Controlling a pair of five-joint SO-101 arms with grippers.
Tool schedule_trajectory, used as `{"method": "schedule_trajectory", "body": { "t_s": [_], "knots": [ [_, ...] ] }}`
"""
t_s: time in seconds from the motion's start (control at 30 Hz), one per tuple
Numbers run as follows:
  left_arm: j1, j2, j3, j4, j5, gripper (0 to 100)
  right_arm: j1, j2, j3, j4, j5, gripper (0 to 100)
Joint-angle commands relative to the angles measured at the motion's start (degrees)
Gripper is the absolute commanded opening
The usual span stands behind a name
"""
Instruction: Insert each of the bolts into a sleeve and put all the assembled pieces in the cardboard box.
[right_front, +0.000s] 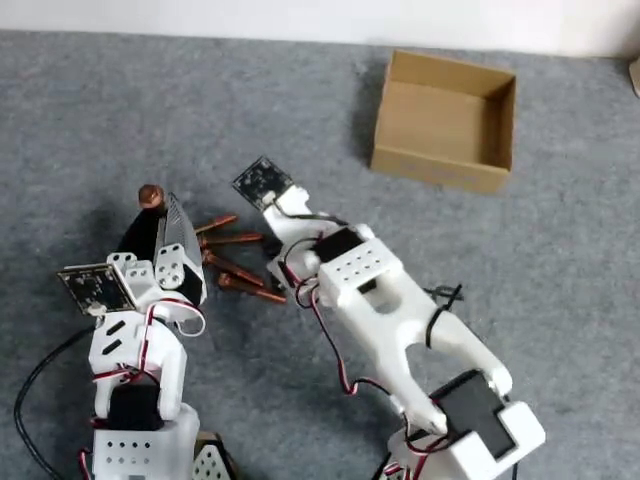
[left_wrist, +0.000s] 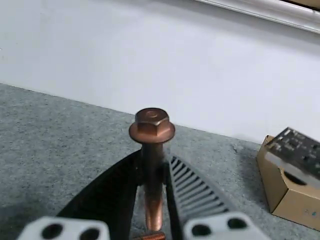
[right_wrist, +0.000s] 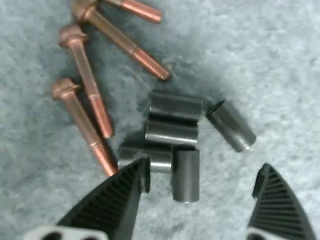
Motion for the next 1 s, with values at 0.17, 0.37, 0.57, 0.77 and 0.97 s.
{"method": "schedule_trajectory", "body": {
  "t_s": [0.17, 0.37, 0.57, 0.77, 0.97],
  "knots": [
    [-0.6, -0.8, -0.8, -0.3, -0.4, 1, 4.9, 10.3, -1.4, 0.4, -1.0, 31.4],
    [-0.6, -0.8, -0.7, -0.3, -0.4, 1, 5.5, 12.8, -2.5, 0.4, -1.1, 31.4],
    [-0.6, -0.8, -0.7, -0.3, -0.4, 1, 5.2, 13.0, -2.6, -1.1, -1.1, 31.4],
    [-0.4, -0.8, -0.7, -0.3, -0.4, 1, 3.3, 13.1, -2.2, -4.3, -1.1, 31.4],
    [-0.4, -0.8, -0.7, -0.3, -0.4, 1, 3.3, 13.1, -2.1, -4.5, -1.5, 13.5]
  ]
}}
